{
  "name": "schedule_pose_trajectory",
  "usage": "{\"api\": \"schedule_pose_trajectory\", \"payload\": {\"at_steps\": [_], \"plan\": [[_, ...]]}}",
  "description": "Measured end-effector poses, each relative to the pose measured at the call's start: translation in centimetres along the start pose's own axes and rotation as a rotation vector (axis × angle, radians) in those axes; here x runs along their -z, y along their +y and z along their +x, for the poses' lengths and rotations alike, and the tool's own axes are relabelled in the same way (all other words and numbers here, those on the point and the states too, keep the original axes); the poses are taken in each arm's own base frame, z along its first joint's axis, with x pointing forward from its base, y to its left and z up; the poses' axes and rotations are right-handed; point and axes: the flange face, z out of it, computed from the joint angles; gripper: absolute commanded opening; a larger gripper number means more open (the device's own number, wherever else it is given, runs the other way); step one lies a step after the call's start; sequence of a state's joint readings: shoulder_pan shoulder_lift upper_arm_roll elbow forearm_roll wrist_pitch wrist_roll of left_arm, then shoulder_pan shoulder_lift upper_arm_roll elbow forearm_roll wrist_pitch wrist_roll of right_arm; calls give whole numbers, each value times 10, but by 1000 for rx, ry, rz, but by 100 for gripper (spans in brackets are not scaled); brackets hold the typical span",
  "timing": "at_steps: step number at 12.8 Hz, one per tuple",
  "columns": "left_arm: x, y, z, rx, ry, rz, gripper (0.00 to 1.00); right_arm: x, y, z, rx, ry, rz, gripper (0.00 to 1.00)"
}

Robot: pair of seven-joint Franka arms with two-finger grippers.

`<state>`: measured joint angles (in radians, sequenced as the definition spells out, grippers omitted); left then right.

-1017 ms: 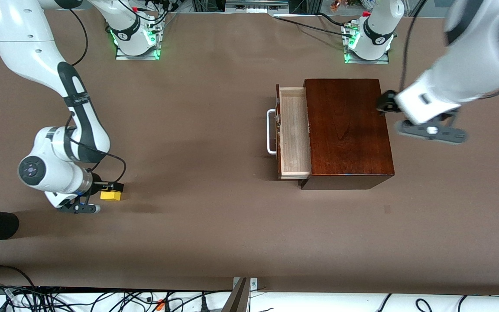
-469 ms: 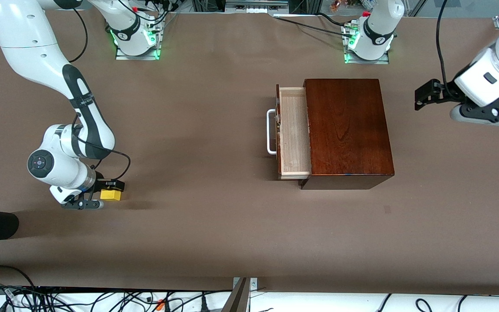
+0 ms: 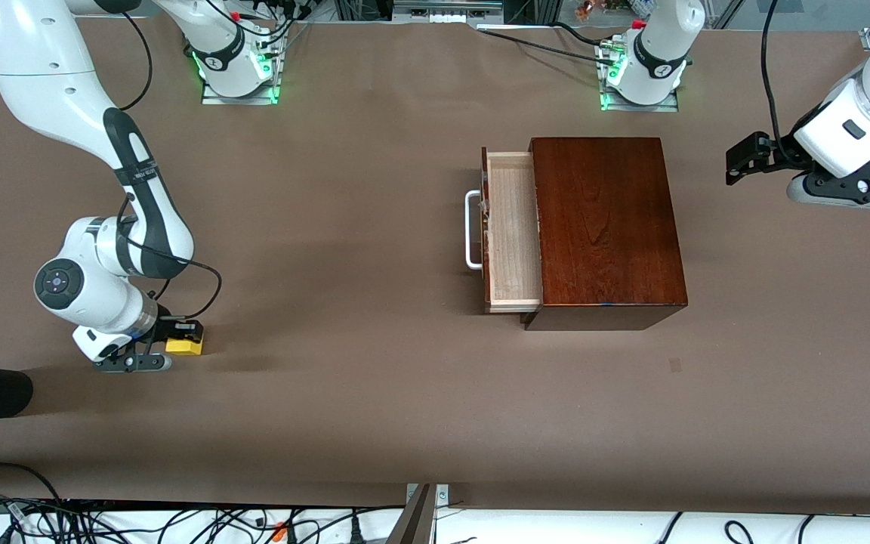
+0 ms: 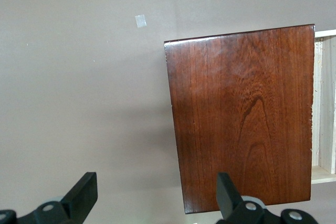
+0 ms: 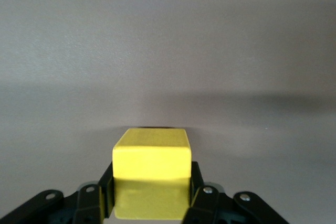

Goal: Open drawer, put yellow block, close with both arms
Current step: 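Grasp the yellow block with the right gripper and lift it, then carry the yellow block with the right gripper over the open drawer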

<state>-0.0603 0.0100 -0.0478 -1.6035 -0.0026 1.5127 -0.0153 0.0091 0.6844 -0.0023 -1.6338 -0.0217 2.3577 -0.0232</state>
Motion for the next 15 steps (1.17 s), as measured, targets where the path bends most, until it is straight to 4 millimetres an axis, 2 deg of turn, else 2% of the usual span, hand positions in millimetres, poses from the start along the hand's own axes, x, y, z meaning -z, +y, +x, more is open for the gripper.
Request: {"api": "schedule_pose_trajectory", "payload": {"at_steps": [2, 5, 8, 10, 12, 15], "plan": [[0, 3, 0, -5, 0, 0, 100, 36, 1, 8, 4, -52, 0, 0], [-2, 3, -2, -5, -19, 1, 100, 126, -3, 7, 13, -103, 2, 0], [-2, 3, -3, -5, -26, 1, 100, 215, -17, -24, 24, -179, 4, 0], [-2, 3, -3, -5, -26, 1, 100, 261, -29, -49, -44, -231, -3, 0], [-2, 3, -3, -5, -26, 1, 100, 290, -60, -69, -148, -262, -17, 0], [-2, 3, -3, -5, -26, 1, 100, 301, -129, -83, -373, -284, 5, 0]]}}
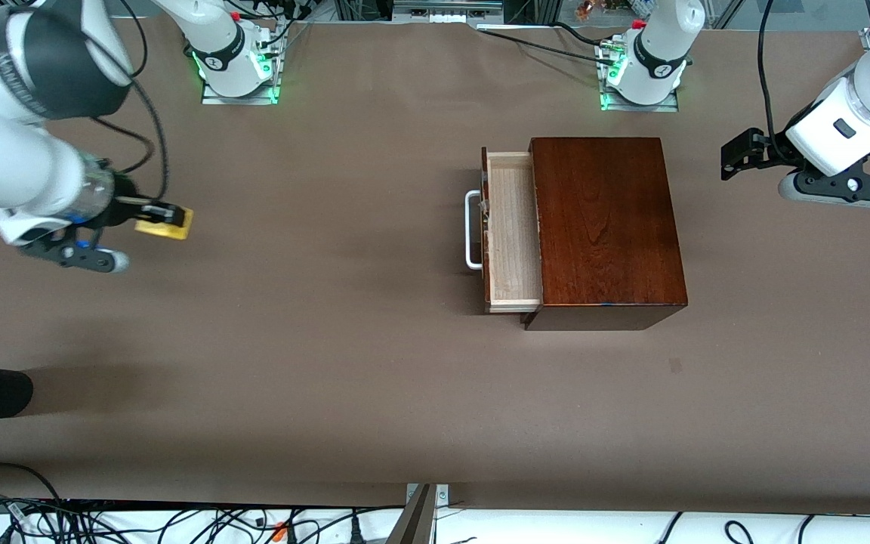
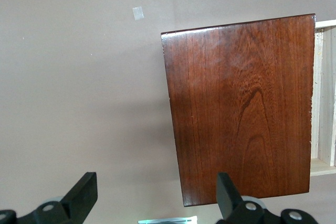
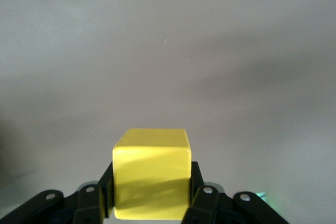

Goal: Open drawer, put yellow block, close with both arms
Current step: 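Carry the yellow block with the right gripper over the open drawer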

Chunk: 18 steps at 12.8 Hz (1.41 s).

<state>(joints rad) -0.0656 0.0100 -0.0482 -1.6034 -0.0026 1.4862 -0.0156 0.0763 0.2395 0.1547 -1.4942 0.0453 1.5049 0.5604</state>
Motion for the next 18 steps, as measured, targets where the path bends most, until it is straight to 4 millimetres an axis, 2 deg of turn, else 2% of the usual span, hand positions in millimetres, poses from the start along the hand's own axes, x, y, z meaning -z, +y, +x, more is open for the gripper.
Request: {"api": "schedule_pose_trajectory", "payload": {"at_steps": [2, 5, 8, 11, 14, 16, 18], "plan": [[0, 0, 0, 0, 0, 0, 100, -5, -44, -29, -168, -19, 10, 0], [0, 0, 0, 0, -1, 0, 100, -17, -123, -86, -420, -11, 26, 0], [0, 0, 0, 0, -1, 0, 100, -45, -207, -144, -626, 11, 80, 0], [0, 0, 0, 1, -1, 0, 100, -76, -276, -192, -812, 2, 94, 0], [0, -1, 0, 1, -1, 0, 100, -95, -333, -220, -996, -26, 124, 0], [0, -1, 0, 1, -1, 0, 100, -108, -360, -232, -1097, -42, 164, 0], [0, -1, 0, 1, 0, 0, 100, -121, -379, -246, -1157, -54, 187, 0]]}}
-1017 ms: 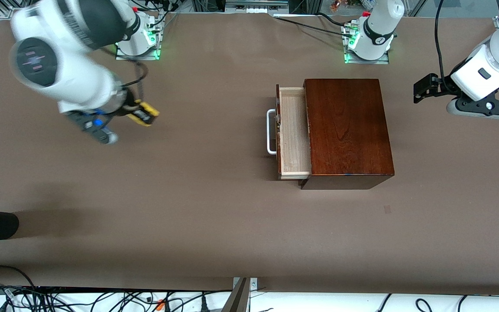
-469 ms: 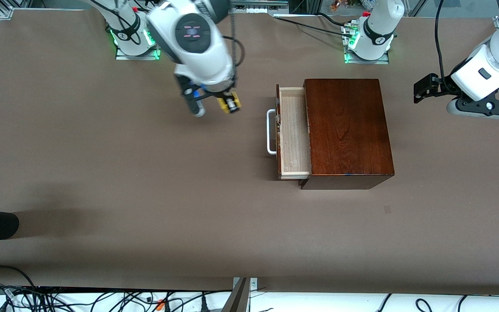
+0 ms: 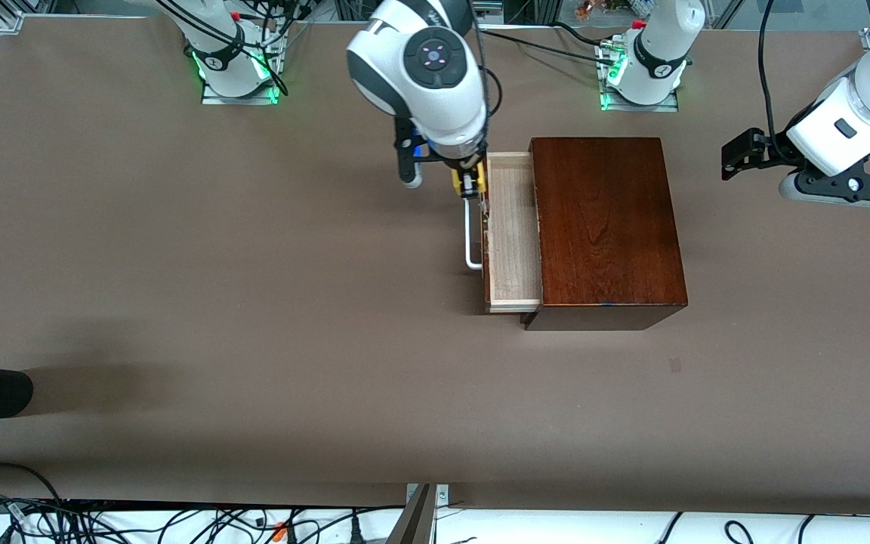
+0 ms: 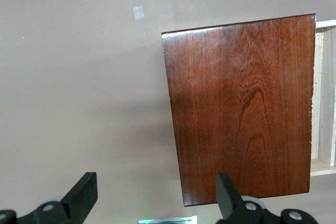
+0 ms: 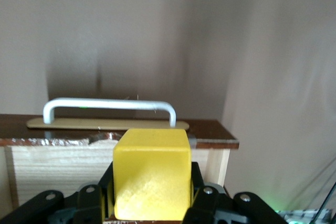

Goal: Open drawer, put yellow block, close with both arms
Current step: 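Carry the yellow block with the right gripper over the open drawer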

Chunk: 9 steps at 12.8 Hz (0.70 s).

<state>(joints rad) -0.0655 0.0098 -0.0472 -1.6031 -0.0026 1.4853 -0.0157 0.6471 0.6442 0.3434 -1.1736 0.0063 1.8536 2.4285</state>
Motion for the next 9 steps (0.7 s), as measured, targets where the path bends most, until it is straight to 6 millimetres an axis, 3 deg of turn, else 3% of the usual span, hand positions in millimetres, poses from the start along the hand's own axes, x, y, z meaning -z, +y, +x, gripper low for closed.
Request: {"api": "schedule_pose_trajectory", "payload": {"at_steps": [5, 9], "plan": [[0, 0, 0, 0, 0, 0, 100, -38, 11, -30, -41, -26, 39, 0], [0, 0, 0, 0, 0, 0, 100, -60, 12, -39, -43, -44, 48, 0]]}}
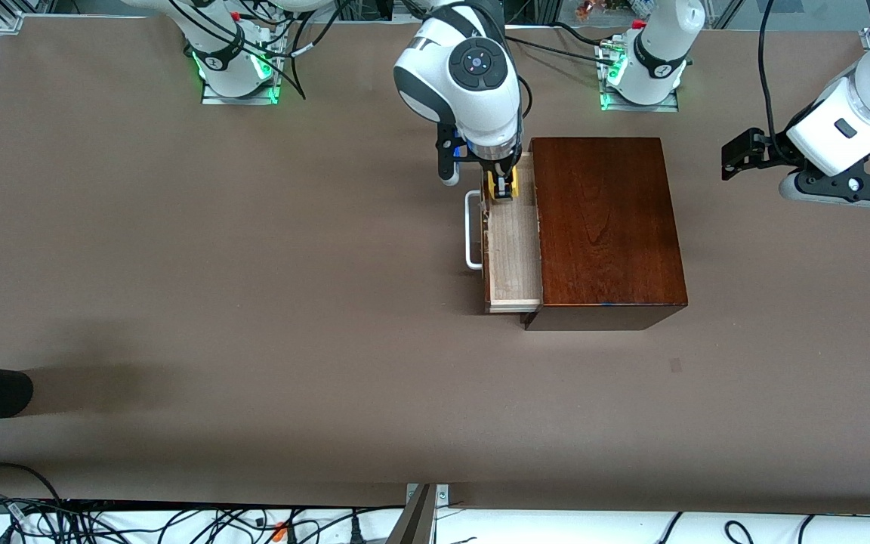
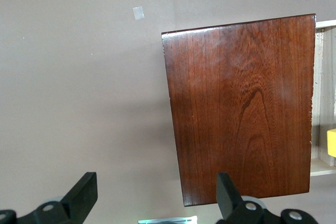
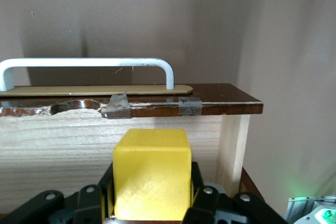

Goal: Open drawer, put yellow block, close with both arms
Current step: 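Carry the yellow block with the right gripper over the open drawer, then lower the block into the drawer and open the right gripper, then withdraw the right gripper while the left gripper reaches the drawer front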

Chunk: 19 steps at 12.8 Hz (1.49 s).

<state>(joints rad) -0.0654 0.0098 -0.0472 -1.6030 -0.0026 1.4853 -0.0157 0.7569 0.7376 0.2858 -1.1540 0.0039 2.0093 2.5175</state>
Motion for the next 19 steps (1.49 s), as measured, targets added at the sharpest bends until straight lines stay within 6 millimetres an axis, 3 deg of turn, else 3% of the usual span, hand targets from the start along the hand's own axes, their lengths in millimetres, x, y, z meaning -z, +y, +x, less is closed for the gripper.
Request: {"api": "schedule_pose_trajectory", "payload": {"at_steps": [4, 5, 6, 7, 8, 11, 14, 17, 19], "plan": [[0, 0, 0, 0, 0, 0, 100, -33, -4, -1, -8, -14, 0, 1], [0, 0, 0, 0, 0, 0, 100, -42, -6, 0, -11, -17, 0, 15], [0, 0, 0, 0, -1, 0, 100, -49, -8, 0, -14, -20, 1, 43], [0, 0, 0, 0, -2, 0, 100, -55, -9, 1, -17, -19, 1, 96], [0, 0, 0, 0, -3, 0, 100, -60, -10, 3, -21, -17, -1, 100], [0, 0, -1, 0, -5, 0, 100, -61, -13, 5, -38, -8, 1, 100], [-1, 0, -1, 0, -7, 0, 100, -48, -18, 7, -47, 20, -10, 100], [-1, 0, -1, 0, -8, 0, 100, 16, -35, 11, -56, 26, -6, 100], [-1, 0, -1, 0, -9, 0, 100, 68, -51, 31, 33, 39, 0, 100]]}}
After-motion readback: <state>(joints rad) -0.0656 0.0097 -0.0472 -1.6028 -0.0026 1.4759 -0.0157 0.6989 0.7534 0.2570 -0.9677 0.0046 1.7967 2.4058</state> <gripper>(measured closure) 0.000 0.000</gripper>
